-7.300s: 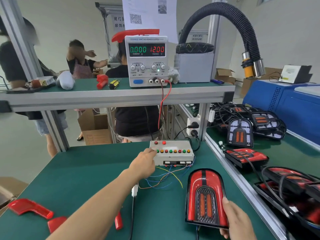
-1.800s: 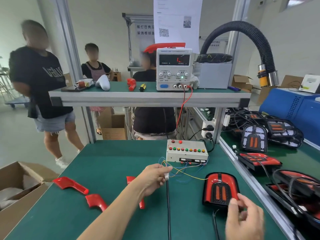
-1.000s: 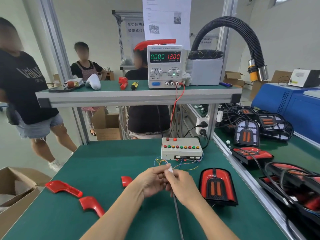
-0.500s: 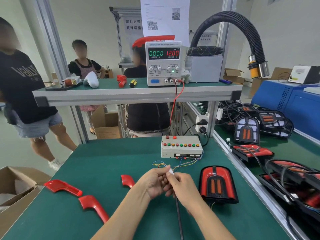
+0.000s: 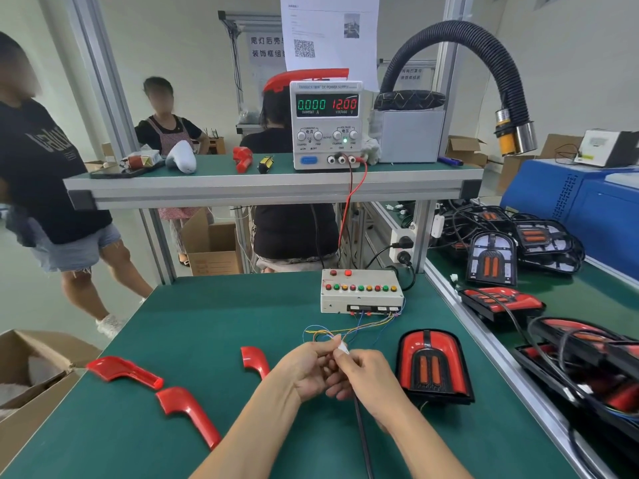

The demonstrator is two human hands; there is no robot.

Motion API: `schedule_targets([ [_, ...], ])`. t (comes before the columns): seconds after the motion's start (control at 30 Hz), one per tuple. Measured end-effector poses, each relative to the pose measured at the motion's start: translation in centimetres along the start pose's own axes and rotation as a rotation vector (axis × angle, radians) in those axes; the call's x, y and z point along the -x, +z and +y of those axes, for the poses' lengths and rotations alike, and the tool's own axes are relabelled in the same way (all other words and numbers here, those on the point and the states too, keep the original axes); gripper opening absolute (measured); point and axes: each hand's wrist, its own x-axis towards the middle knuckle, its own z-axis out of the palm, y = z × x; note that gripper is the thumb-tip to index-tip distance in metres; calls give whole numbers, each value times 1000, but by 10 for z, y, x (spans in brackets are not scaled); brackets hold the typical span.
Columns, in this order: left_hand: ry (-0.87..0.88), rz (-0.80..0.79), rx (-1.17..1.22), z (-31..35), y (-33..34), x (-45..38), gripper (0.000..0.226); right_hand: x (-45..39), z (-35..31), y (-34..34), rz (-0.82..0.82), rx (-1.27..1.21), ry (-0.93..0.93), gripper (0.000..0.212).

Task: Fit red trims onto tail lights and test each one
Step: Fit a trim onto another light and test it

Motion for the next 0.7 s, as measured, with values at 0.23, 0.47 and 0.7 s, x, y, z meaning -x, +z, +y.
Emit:
schedule_targets([
  [0.23, 1, -12, -6, -2, -3, 3, 21, 1, 2, 2, 3, -37, 30, 39],
  [0.47, -7, -65, -13, -2, -6, 7, 19, 7, -2, 2, -14, -46, 58, 38],
  [0.7, -19, -99, 21, 2, -10, 8, 19, 12, -8, 6, -24, -97, 69, 35],
])
